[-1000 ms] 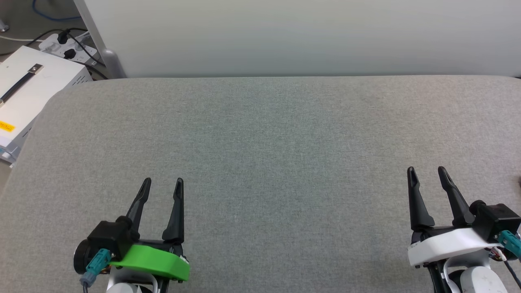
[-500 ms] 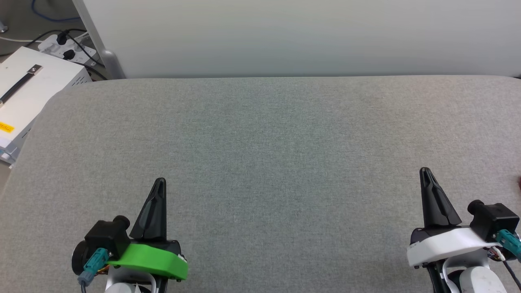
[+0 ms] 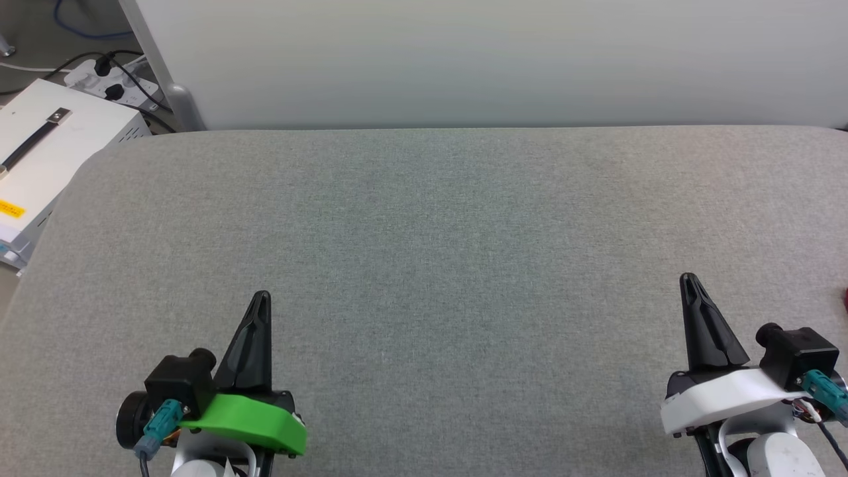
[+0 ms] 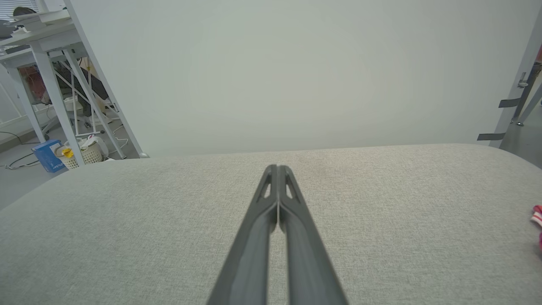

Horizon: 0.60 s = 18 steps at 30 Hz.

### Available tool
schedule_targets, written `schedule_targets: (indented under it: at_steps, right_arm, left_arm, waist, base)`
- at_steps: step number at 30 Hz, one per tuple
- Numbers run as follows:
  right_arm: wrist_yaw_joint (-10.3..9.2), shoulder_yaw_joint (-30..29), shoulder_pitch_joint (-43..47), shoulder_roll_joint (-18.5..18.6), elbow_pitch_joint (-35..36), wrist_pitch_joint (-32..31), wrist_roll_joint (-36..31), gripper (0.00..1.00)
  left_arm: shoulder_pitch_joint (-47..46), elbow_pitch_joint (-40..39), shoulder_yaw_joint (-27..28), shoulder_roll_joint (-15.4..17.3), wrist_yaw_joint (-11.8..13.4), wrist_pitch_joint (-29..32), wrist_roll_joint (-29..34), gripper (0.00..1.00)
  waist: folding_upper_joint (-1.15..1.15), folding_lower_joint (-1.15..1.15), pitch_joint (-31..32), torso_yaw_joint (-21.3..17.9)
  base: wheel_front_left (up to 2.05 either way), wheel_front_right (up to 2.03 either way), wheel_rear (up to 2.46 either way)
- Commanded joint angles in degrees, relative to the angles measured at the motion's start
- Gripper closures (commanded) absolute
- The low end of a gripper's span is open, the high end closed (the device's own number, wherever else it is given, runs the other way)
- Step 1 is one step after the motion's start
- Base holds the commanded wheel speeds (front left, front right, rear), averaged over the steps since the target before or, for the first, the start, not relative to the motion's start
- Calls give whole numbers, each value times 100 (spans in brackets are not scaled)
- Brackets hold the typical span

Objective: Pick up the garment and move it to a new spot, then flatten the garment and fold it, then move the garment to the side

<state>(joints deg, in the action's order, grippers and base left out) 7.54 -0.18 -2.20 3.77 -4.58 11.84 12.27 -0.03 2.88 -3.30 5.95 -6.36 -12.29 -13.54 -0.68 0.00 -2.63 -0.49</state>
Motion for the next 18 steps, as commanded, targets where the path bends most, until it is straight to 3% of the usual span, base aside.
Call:
schedule_targets:
  at_steps: [1,18]
  right_arm:
    - [-1,0,38,-15,33,-41,-55,100]
    - [-2,3,68,-27,102,-227,-246,100]
  left_arm:
    - [1,-30,30,-24,33,26,61,100]
    - [1,-72,79,-70,132,222,272,100]
  waist:
    - [12,0,4,1]
    - [21,0,46,9]
  base:
    - [0,0,0]
    - [0,0,0]
